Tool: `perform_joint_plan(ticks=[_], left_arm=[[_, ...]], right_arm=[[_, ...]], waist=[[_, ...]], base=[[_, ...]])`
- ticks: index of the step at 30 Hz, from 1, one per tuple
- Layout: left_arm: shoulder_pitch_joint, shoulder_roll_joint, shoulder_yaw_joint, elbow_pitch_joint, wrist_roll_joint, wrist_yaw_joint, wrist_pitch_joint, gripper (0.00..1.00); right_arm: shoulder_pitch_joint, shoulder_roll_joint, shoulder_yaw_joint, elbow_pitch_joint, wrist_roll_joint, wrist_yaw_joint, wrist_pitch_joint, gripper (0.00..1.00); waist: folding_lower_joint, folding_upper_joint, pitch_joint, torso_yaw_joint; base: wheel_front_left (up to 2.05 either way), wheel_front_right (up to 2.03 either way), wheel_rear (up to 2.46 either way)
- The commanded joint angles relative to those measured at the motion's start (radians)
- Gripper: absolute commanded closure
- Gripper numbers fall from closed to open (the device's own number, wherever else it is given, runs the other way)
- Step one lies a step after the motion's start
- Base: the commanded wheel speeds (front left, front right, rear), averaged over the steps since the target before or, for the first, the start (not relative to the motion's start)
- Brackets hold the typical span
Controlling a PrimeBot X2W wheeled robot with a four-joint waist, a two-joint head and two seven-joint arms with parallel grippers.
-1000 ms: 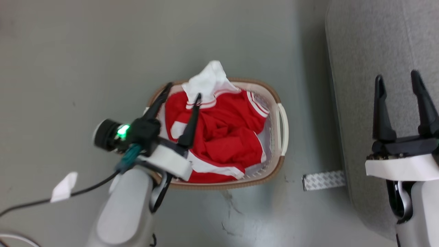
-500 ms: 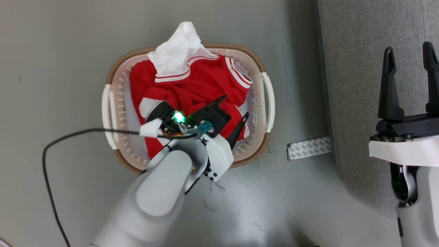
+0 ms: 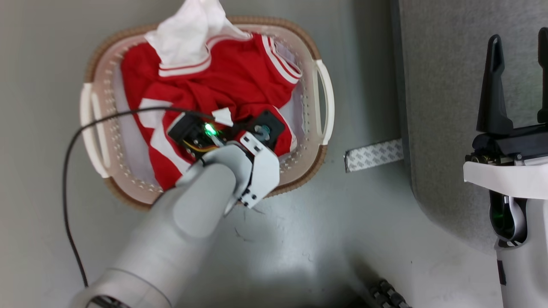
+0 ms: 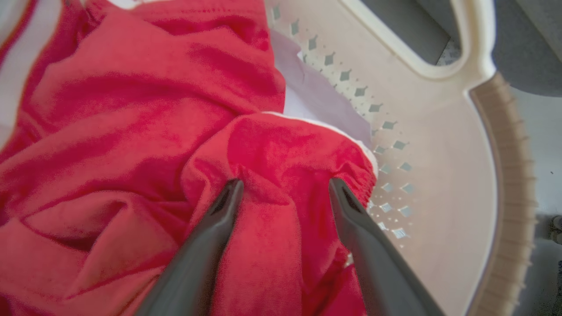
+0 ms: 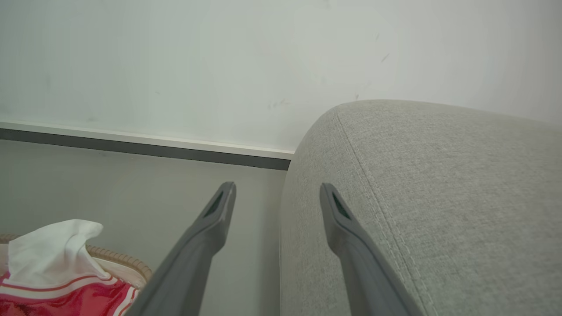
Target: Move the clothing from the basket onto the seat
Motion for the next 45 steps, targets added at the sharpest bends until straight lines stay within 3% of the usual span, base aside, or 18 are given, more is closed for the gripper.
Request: perform_joint_plan(ticks=[1, 4, 5, 6, 7, 8, 16, 28, 35, 45], left_arm=[[-0.03, 0.012, 0.0, 0.025, 0.016, 0.007, -0.003, 0.0], [-0.058, 0.013, -0.005, 0.072, 0.024, 0.016, -0.023, 0.0], [-0.064, 0.012, -0.011, 0.086, 0.025, 0.015, -0.032, 0.5], [-0.068, 0.012, -0.016, 0.098, 0.022, 0.012, -0.04, 0.66], [-0.073, 0.011, -0.017, 0.106, 0.014, 0.013, -0.056, 0.97], [-0.075, 0.01, -0.017, 0.116, 0.002, 0.014, -0.07, 1.0], [-0.033, 0.005, -0.036, 0.061, -0.119, 0.027, -0.181, 1.0], [0.13, 0.004, -0.099, -0.098, -0.357, 0.093, -0.295, 1.0], [0.227, 0.007, -0.086, -0.155, -0.444, 0.122, -0.324, 1.0], [0.346, 0.074, -0.039, -0.315, -0.508, 0.158, -0.309, 1.0]], right_arm=[[-0.017, 0.0, -0.002, -0.008, 0.003, -0.002, 0.001, 0.0], [-0.018, 0.0, -0.006, -0.018, -0.004, -0.002, 0.001, 0.0], [-0.017, 0.0, -0.006, -0.02, -0.007, -0.002, 0.001, 0.0], [-0.016, 0.0, -0.008, -0.023, -0.01, -0.002, 0.001, 0.0], [-0.014, 0.0, -0.008, -0.023, -0.015, -0.002, 0.001, 0.0], [-0.012, 0.0, -0.01, -0.022, -0.016, -0.002, 0.001, 0.0], [0.028, -0.001, -0.027, 0.004, -0.062, -0.002, 0.001, 0.0], [0.168, -0.001, -0.072, 0.047, -0.146, -0.002, 0.001, 0.0], [0.27, -0.001, -0.058, 0.08, -0.18, -0.002, 0.001, 0.0], [0.404, -0.001, -0.061, 0.115, -0.188, -0.002, 0.001, 0.0]], waist=[[-0.0001, 0.0, 0.038, -0.015], [-0.0001, 0.0, 0.062, -0.021], [-0.0001, 0.0, 0.066, -0.022], [-0.0001, 0.0, 0.069, -0.022], [-0.0001, 0.0, 0.07, -0.022], [-0.0001, 0.0, 0.068, -0.02], [-0.0001, 0.0, -0.034, 0.042], [-0.0001, 0.0, -0.389, 0.162], [-0.0001, 0.0, -0.574, 0.198], [-0.0001, 0.0, -0.774, 0.223]], base=[[0.0, 0.0, 0.0], [0.0, 0.0, 0.0], [0.0, 0.0, 0.0], [0.0, 0.0, 0.0], [0.0, 0.0, 0.0], [0.0, 0.0, 0.0], [0.0, 0.0, 0.0], [0.0, 0.0, 0.0], [0.0, 0.0, 0.0], [0.0, 0.0, 0.0]])
